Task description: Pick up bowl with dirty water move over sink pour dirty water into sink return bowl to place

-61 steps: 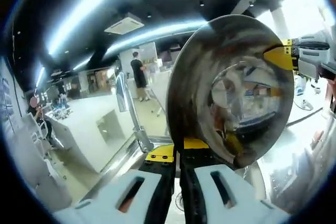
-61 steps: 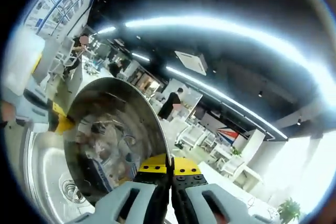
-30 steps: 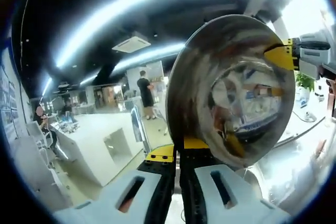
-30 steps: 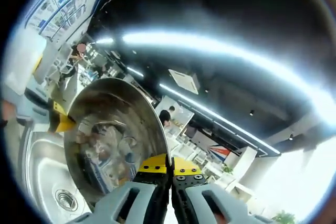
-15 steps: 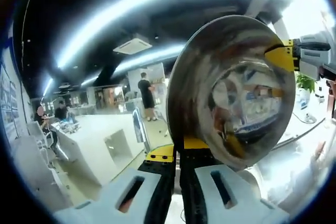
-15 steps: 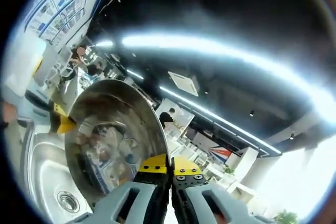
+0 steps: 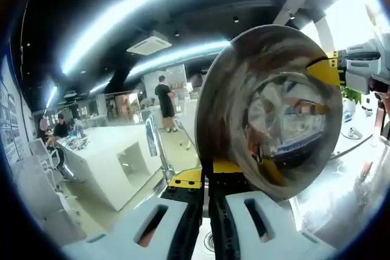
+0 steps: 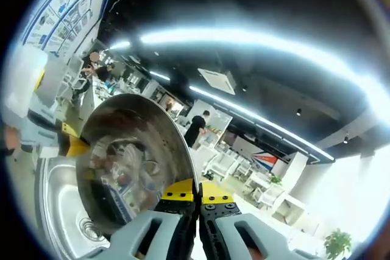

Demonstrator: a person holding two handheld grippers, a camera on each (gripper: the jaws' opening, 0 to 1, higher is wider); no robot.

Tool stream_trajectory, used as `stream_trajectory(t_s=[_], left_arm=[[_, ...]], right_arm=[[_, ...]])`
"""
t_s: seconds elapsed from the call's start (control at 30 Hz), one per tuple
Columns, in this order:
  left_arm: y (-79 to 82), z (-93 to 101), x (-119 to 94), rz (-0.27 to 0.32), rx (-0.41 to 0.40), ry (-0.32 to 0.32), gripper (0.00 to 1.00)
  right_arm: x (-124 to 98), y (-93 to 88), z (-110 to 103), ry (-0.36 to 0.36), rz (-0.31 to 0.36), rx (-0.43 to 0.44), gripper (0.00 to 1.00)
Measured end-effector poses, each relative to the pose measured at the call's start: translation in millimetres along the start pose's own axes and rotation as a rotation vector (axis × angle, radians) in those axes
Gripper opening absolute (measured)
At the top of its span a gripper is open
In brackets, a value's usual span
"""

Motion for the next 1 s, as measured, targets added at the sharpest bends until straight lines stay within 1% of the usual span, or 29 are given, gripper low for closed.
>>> stream_trajectory(t_s=[0.07,0.1,0.2,0.23,0.3,0.4,0.43,0.63,0.7,0.73,0.77,0.83,0.97,1.0], left_arm=[[2.5,4.9,0.8,-0.031,-0.022,-0.030,0.00],[5.7,6.8,1.4,-0.035,-0.016,-0.037,0.00],[16.7,18.9,1.0,-0.037,0.033,-0.063,0.00],[18.3,27.4,-3.2,-0.035,0.040,-0.069,0.00],[22.3,36.9,-6.0,-0.044,0.034,-0.093,0.00],[27.9,48.5,-9.7,-0.040,0.031,-0.115,0.00],[31.2,49.2,-10.9,-0.040,0.025,-0.123,0.00],[42.6,76.3,-18.9,-0.054,0.025,-0.184,0.00],[45.9,79.0,-17.5,-0.059,0.024,-0.203,0.00],[45.7,86.2,-17.2,-0.079,0.010,-0.235,0.00],[45.0,91.7,-16.9,-0.087,-0.001,-0.249,0.00],[43.9,96.9,-12.7,-0.099,-0.006,-0.267,0.00],[44.0,123.3,-12.2,-0.117,0.001,-0.310,0.00],[43.6,130.4,-12.0,-0.125,0.002,-0.326,0.00]], right_arm=[[-1.6,-0.2,5.0,0.006,-0.005,-0.010,0.00],[-2.5,-0.4,9.1,0.008,-0.013,-0.006,0.00],[-7.5,-3.1,22.5,0.004,-0.046,0.025,0.00],[-9.6,-4.4,26.7,0.002,-0.061,0.037,0.00],[-14.1,-6.3,35.0,-0.002,-0.077,0.046,0.00],[-22.5,-9.9,46.5,-0.016,-0.082,0.054,0.00],[-25.1,-11.2,50.0,-0.021,-0.094,0.066,0.00],[-40.6,-14.8,68.7,-0.033,-0.137,0.081,0.00],[-45.8,-18.3,76.3,-0.037,-0.154,0.088,0.00],[-48.7,-20.8,79.9,-0.040,-0.172,0.094,0.00],[-51.6,-24.0,83.0,-0.042,-0.188,0.093,0.00],[-58.2,-30.4,89.6,-0.050,-0.218,0.104,0.00],[-72.9,-42.8,104.0,-0.064,-0.280,0.122,0.00],[-78.2,-47.9,109.7,-0.071,-0.306,0.131,0.00]])
Point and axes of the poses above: the point that each gripper's makers call its tool centre point, and the gripper's own axes: x roughly forward along the fingers, z roughly to its right, y roughly out of its top, the point moved 6 cm from there along -x, roughly backward along the fingers, and after that the axes turned 15 degrees about z, right-handed, at the moved point
